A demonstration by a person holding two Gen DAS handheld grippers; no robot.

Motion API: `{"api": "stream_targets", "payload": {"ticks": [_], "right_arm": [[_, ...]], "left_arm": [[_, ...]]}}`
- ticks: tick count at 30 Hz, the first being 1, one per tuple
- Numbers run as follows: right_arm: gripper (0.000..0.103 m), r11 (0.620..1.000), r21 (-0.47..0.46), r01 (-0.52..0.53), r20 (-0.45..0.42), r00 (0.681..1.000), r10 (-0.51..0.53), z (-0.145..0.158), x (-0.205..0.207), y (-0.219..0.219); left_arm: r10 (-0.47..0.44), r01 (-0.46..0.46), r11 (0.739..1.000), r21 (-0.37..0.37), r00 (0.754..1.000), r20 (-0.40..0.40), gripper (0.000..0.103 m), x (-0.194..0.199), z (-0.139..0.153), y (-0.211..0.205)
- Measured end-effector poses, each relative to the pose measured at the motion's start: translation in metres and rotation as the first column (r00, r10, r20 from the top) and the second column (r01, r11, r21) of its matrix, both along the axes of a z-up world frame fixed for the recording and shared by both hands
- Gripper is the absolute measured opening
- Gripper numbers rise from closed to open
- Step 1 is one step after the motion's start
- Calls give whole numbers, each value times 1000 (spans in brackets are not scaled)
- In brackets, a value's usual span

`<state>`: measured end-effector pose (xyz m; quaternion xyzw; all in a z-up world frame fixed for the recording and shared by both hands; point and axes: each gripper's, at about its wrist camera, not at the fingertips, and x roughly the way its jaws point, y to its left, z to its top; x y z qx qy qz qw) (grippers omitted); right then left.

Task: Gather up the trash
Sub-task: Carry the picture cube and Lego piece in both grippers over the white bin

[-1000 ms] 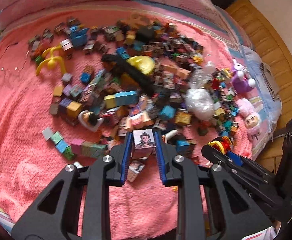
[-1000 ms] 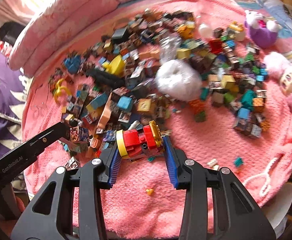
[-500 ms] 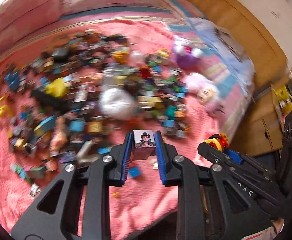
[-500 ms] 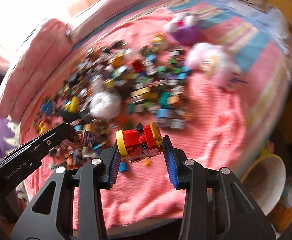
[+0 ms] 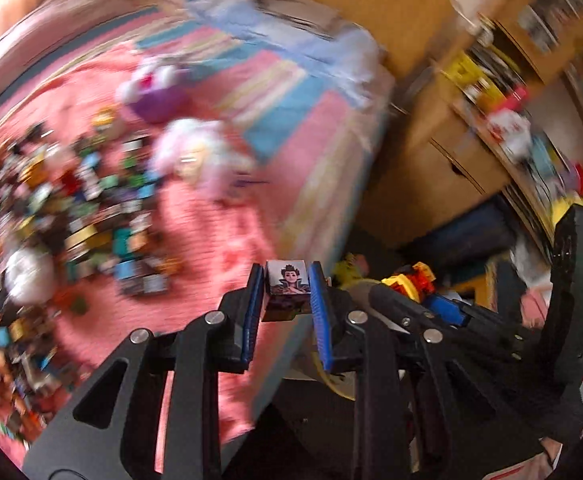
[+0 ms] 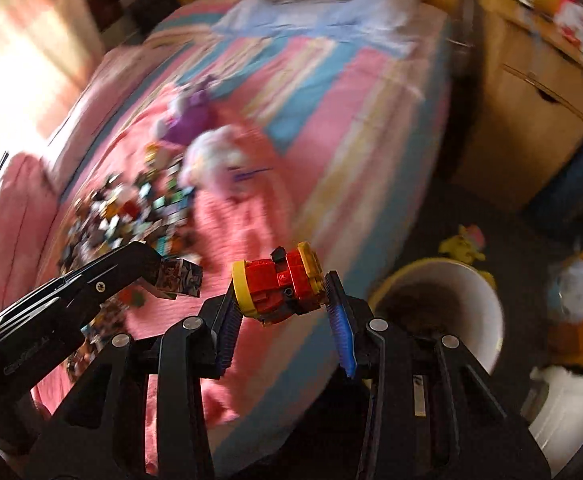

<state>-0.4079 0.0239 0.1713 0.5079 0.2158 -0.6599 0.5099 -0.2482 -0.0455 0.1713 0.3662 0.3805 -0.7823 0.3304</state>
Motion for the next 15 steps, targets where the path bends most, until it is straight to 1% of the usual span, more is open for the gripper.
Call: {"api": "stream_targets", "payload": {"ticks": [4,6,9,12,15], "right_arm": [[39,994,17,104,-2,995,-104,-3,-40,31],[39,986,39,160,-2,987,-160,-9,-57,51],[39,972,72,224,0,974,-225,-21,-78,74],[39,953,114,280,11,959,-283,-40,-95,95],[39,932,160,325,36,942,-335,-60,-107,115]], "left_arm": [[-134,134,991,8,991,7,23,-51,-6,17],[-195,194,981,18,981,14,23,-73,-9,28],[-293,292,956,36,956,32,23,-107,-22,49],[-361,357,932,62,931,59,23,-132,-38,65],[-393,384,917,104,916,81,23,-147,-58,73]]}}
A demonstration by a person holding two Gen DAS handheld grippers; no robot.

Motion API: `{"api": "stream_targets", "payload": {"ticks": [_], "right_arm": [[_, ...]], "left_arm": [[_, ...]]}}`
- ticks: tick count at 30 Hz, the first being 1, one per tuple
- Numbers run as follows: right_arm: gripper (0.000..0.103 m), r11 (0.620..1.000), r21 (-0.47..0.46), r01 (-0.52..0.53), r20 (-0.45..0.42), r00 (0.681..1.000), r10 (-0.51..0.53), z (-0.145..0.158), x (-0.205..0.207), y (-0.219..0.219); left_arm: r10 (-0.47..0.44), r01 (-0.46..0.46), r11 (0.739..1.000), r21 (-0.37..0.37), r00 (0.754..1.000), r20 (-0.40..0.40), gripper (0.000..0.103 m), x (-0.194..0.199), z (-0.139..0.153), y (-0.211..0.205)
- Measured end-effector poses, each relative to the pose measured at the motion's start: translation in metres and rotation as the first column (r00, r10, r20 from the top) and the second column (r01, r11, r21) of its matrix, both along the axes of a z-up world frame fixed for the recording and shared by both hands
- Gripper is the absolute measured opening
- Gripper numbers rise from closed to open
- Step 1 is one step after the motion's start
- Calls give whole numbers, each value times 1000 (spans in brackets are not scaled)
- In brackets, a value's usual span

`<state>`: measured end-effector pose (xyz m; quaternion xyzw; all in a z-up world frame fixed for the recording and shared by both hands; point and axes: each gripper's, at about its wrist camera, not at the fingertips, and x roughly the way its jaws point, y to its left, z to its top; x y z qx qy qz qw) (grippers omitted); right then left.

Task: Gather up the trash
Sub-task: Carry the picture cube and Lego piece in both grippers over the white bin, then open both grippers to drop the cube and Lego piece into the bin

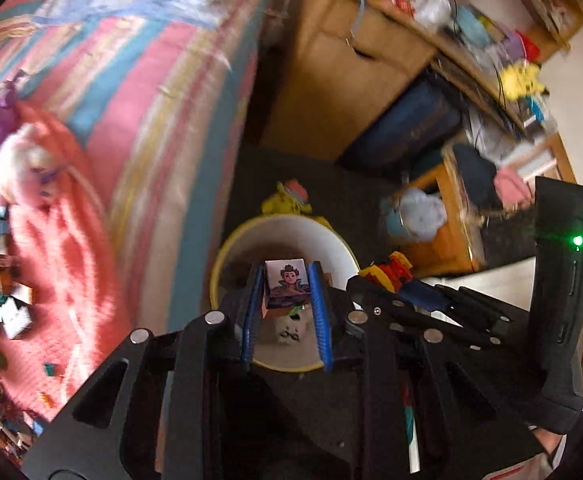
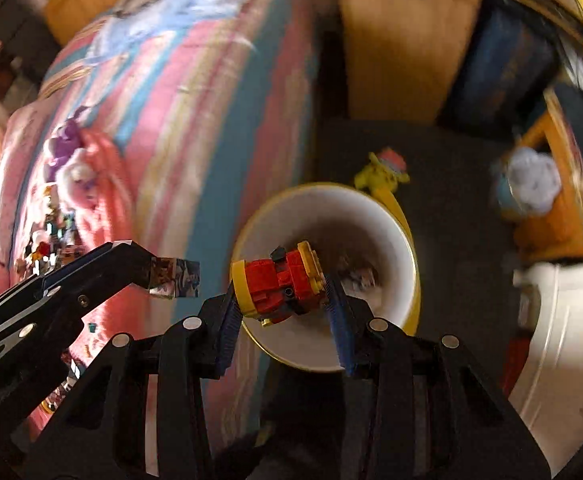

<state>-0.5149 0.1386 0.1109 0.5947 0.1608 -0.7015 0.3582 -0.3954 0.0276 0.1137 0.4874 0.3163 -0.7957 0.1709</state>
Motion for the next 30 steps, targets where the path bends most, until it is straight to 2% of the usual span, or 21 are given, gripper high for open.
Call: {"api": "stream_targets", "payload": {"ticks": [7,9,15,19,23,30], "right_arm": [[40,998,38,58,68,996,-60,-29,-13,16],[40,997,58,57,52,997,-60,-33,-16,15],[40,995,68,79,75,994,-84,-41,-25,15],[40,996,55,69,76,994,-73,-38,-27,6],[40,999,35,6,61,998,-9,-29,-17,-18],[40,987,-3,-161,36,986,161,-11,19,-73]], "left_arm": [[-58,54,997,48,996,64,23,-19,-31,12],[-68,65,997,47,995,72,23,-23,-35,14],[-34,29,998,51,996,86,23,-22,-38,5],[29,-33,998,49,996,85,24,-11,-34,-9],[105,-107,994,26,991,78,24,9,-25,-27],[279,-280,960,3,958,64,24,59,-8,-63]]}}
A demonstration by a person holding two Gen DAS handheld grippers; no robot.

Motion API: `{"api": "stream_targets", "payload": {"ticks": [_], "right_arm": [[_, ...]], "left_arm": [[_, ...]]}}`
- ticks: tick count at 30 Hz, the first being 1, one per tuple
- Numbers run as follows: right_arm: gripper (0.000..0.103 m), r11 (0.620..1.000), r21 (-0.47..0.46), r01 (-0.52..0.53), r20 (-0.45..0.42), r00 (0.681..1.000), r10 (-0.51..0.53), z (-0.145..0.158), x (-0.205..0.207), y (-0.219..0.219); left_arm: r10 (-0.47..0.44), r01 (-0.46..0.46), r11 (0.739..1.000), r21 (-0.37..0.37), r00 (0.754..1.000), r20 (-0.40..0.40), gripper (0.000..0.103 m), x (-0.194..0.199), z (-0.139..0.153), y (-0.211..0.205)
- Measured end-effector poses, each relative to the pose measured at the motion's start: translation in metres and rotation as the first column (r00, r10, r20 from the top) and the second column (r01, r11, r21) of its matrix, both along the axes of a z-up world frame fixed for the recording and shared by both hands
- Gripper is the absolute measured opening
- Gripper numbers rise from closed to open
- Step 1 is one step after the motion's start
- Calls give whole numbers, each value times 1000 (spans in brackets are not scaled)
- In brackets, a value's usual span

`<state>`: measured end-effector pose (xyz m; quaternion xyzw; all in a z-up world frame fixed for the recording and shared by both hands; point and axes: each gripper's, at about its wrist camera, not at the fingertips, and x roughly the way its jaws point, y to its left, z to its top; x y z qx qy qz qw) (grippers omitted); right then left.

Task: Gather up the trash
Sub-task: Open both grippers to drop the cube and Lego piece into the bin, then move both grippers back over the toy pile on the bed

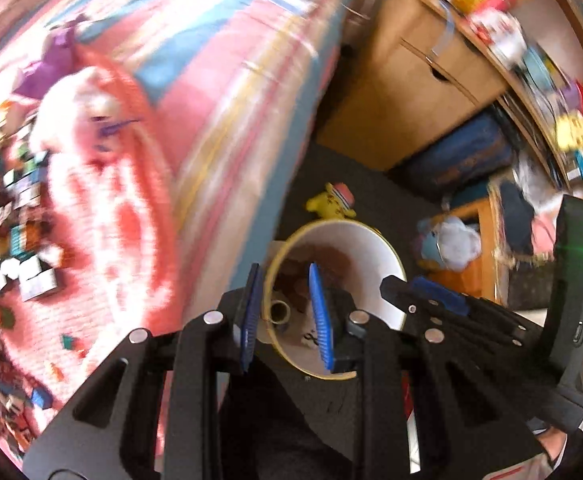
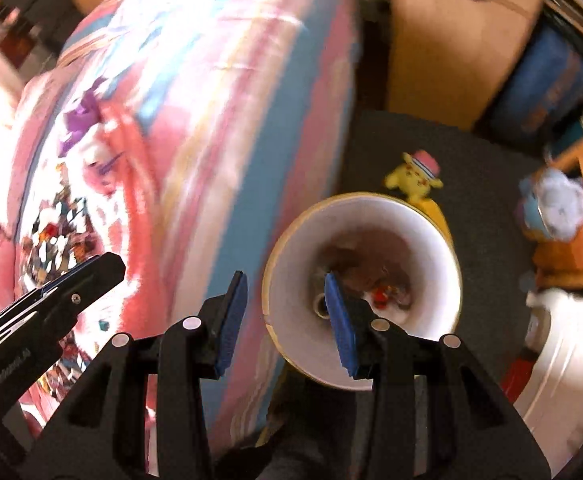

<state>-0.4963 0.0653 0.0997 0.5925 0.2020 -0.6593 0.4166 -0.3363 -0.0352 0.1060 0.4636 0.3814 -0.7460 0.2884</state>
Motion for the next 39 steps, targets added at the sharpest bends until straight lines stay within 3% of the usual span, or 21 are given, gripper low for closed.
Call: {"api": "stream_targets", "payload": {"ticks": [6,9,13,18,27,32,36,39], "right_arm": [[40,987,-28,-156,-12,988,156,13,42,-49],[41,972,-38,-232,-14,973,232,17,65,-72],[42,943,-58,-326,-14,945,326,23,98,-99],[51,895,-79,-439,-17,898,439,29,141,-127],[70,768,-121,-629,-18,775,632,39,225,-158],[78,681,-140,-719,-17,689,724,43,274,-164],[78,614,-156,-774,-35,626,779,50,307,-163],[79,565,-165,-808,-62,580,812,56,329,-160]], "left_arm": [[166,-166,986,-18,986,2,24,55,12,-27],[251,-251,968,-28,968,3,24,85,17,-37],[370,-369,928,-50,929,6,33,126,26,-46],[481,-479,874,-75,877,2,35,170,36,-51],[696,-690,714,-117,718,5,51,258,51,-38],[795,-787,603,-131,606,15,61,305,55,-19],[854,-845,519,-127,520,32,65,339,52,-1],[897,-890,442,-108,441,39,70,365,48,13]]}}
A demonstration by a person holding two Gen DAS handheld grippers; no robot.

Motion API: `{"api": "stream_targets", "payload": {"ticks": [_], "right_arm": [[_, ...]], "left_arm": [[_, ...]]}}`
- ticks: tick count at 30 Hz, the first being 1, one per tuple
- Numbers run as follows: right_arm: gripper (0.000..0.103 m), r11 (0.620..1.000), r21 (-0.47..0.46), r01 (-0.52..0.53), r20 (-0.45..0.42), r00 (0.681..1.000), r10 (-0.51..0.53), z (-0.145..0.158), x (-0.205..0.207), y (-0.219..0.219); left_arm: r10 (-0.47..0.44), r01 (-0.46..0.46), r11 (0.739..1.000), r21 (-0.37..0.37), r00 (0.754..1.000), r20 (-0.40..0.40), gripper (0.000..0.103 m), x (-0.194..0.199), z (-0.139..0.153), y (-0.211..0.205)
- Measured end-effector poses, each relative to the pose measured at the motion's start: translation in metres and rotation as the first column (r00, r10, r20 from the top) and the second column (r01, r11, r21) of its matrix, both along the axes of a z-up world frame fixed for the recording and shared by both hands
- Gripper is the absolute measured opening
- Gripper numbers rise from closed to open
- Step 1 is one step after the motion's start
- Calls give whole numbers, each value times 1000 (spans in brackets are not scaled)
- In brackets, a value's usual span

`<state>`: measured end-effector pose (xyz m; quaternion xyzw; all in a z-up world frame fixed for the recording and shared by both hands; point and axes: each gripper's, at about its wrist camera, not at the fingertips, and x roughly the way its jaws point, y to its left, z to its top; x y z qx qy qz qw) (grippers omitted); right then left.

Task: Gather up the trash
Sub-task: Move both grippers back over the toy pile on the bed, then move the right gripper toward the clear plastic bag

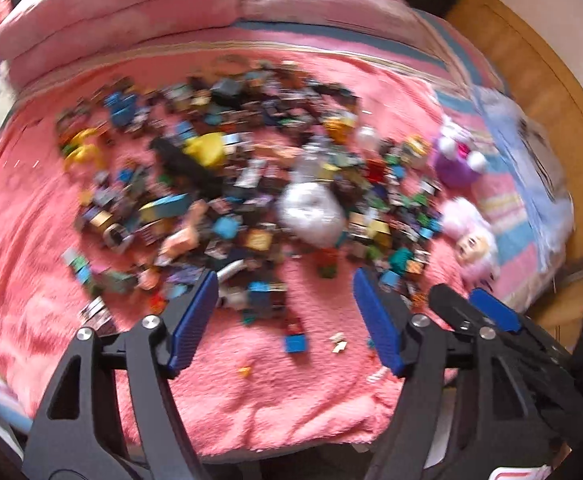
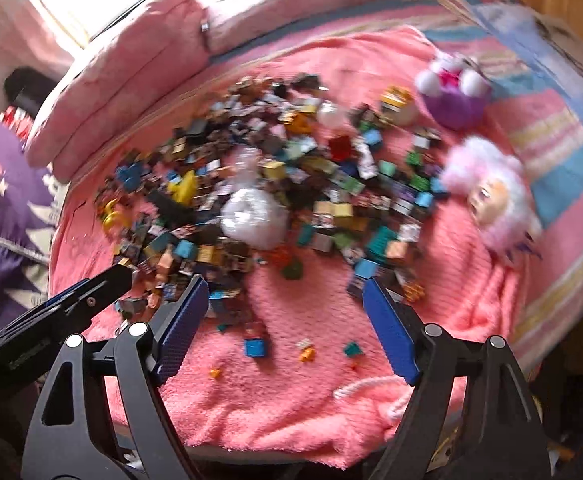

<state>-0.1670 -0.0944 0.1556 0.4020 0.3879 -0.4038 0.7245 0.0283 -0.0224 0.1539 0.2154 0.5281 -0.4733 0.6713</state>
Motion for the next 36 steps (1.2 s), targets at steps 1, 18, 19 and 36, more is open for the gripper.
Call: {"api": "stream_targets", "payload": {"ticks": [1,18,19,36], "right_arm": [[81,1000,-8,-17,-3,1000,17,1,6,2],[82,985,-31,-172,-33,985,171,2,97,17],[82,983,-28,-180,-39,983,178,1,101,18],[82,953,-34,-300,-98,950,296,-12,190,31]], "left_arm": [[16,-16,1000,4,1000,-2,71,5,-1,2],[140,-142,990,9,986,91,85,77,1,39],[150,-151,988,9,984,92,85,82,-1,43],[242,-246,969,28,965,100,85,146,-24,76]]}}
